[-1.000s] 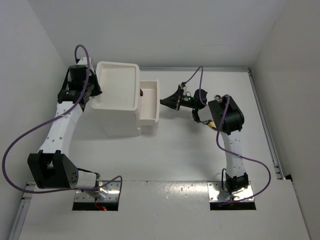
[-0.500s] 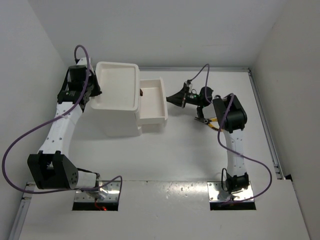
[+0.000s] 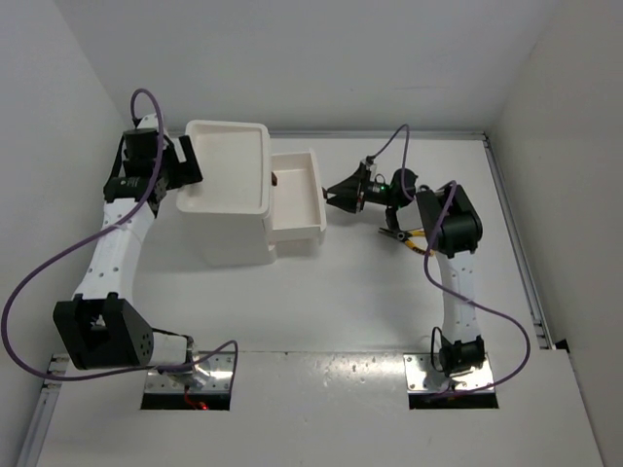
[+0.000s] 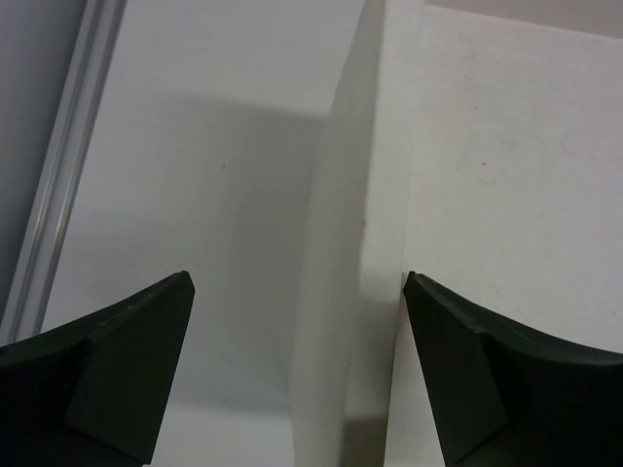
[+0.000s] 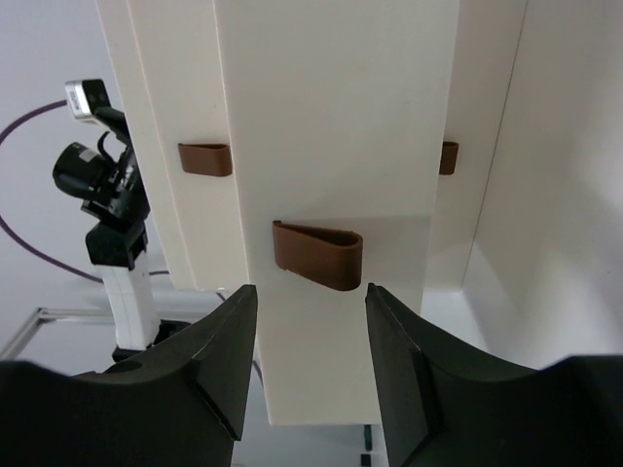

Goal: Sort the tools into containers

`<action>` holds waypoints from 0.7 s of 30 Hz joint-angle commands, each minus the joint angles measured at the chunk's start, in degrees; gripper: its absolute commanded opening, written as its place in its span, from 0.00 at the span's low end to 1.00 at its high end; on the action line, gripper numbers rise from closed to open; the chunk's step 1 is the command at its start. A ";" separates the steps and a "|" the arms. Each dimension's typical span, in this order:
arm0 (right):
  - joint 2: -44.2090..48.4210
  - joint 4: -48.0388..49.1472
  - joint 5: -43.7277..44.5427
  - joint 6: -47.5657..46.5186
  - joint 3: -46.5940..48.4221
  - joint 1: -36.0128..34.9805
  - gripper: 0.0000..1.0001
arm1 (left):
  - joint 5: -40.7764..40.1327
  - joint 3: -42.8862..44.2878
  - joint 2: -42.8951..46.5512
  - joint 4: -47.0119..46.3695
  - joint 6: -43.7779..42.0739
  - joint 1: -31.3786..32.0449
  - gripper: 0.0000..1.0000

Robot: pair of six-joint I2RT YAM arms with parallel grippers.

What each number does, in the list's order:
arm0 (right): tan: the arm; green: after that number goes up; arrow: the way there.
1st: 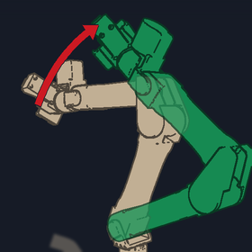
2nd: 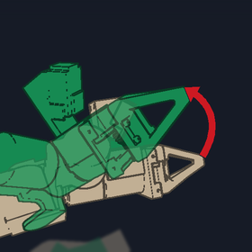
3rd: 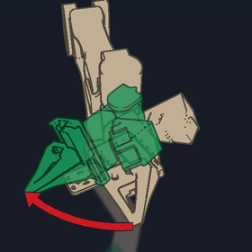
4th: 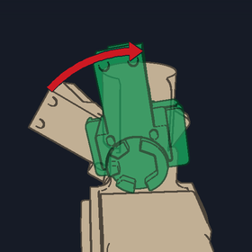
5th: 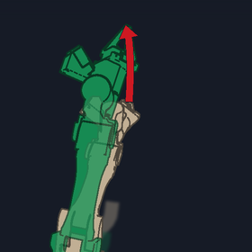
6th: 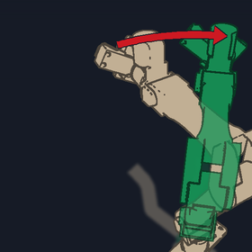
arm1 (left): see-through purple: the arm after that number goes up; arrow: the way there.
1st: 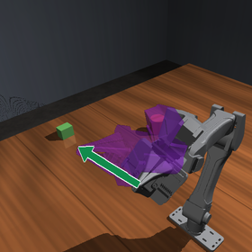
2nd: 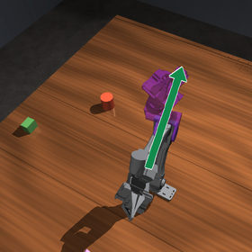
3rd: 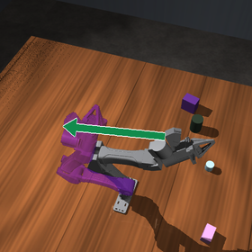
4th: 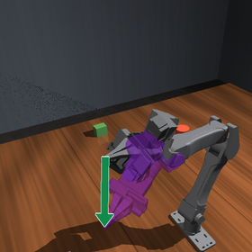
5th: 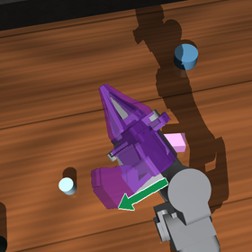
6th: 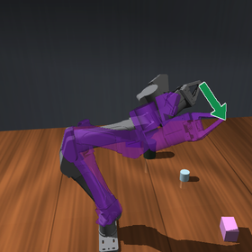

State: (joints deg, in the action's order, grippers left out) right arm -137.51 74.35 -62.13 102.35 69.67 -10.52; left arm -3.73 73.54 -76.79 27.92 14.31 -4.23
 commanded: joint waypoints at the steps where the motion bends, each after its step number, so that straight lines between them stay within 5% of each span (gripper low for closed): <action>1: 5.05 3.53 -1.94 -2.67 -0.94 0.59 0.49 | 3.19 2.57 0.77 0.46 -0.33 -0.25 0.97; 5: 10.68 -3.49 -7.38 -9.60 -1.64 4.98 0.49 | 8.63 5.38 0.77 0.47 -1.64 -0.25 0.98; 8: 15.59 -17.61 -9.49 -21.18 -3.13 9.98 0.49 | 14.86 8.27 1.91 0.47 -3.49 -0.25 0.99; 9: 17.44 -24.10 -9.50 -26.36 -3.14 12.69 0.49 | 16.02 9.07 2.69 0.47 -3.49 -0.25 0.99; 10: 21.54 -43.30 -9.50 -40.94 -0.53 14.03 0.49 | 16.99 9.86 3.49 0.47 -4.10 -0.25 0.99; 12: 24.91 -71.12 -4.61 -62.41 5.18 17.10 0.49 | 18.31 12.50 4.19 0.99 -4.11 -0.25 0.99; 13: 25.71 -95.81 -1.45 -83.06 13.48 17.12 0.49 | 18.32 13.55 4.20 0.99 -4.11 -0.25 0.99; 14: 26.33 -104.23 6.50 -89.97 16.87 17.12 0.49 | 17.27 15.82 4.20 1.52 -4.11 -0.25 0.99; 16: 27.73 -115.34 17.59 -100.27 20.49 17.64 0.49 | 15.95 17.86 4.81 2.92 -4.11 -0.25 0.99; 21: 35.46 -123.99 32.23 -116.47 19.11 17.64 0.49 | 14.36 16.65 8.58 4.77 -5.25 0.27 0.99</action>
State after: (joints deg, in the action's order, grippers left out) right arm -105.75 -29.95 -42.63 8.16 88.33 7.94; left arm 10.96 90.70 -71.26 31.31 10.50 -4.16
